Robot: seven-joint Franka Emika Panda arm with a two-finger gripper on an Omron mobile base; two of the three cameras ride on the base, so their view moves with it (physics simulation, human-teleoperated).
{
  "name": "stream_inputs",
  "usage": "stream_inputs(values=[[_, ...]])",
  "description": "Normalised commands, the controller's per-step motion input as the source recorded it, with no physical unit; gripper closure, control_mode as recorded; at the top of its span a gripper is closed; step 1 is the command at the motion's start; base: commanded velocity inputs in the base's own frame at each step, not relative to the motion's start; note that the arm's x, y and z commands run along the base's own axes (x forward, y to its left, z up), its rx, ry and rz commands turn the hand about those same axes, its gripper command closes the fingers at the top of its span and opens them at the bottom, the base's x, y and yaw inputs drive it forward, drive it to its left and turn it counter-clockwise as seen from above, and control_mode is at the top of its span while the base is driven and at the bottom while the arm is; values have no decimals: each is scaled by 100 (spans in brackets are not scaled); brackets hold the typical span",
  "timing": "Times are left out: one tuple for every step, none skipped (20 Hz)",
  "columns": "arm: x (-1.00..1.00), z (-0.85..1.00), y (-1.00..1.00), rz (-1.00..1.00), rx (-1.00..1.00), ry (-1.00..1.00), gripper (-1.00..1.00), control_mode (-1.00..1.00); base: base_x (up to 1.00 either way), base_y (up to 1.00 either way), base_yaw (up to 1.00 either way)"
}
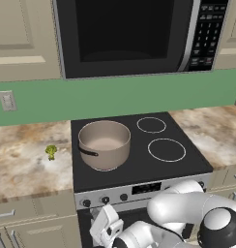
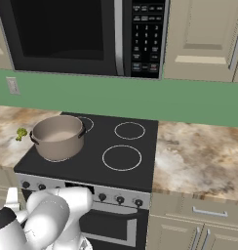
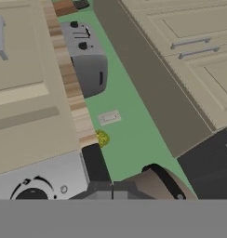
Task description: Turn on the burner for the pot on the stove. Wait thirty seconds for the pot to heat up. Then add the broccoli to the pot.
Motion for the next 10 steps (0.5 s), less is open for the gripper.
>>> stream_inputs(values=[[0, 0, 0, 0, 0, 0, 100, -100, 0, 0, 0], [0, 0, 0, 0, 0, 0, 100, -100, 0, 0, 0], [0, 0, 0, 0, 0, 0, 100, -100, 0, 0, 0], [0, 0, 0, 0, 0, 0, 100, -100, 0, 0, 0], [0, 0, 0, 0, 0, 0, 100, -100, 0, 0, 0], [0, 0, 0, 0, 0, 0, 100, -100, 0, 0, 0], [0, 0, 0, 0, 0, 0, 100, -100, 0, 0, 0], [0, 0, 0, 0, 0, 0, 100, -100, 0, 0, 0], [0, 0, 0, 0, 0, 0, 100, -100, 0, 0, 0], [0, 0, 0, 0, 0, 0, 100, -100, 0, 0, 0]])
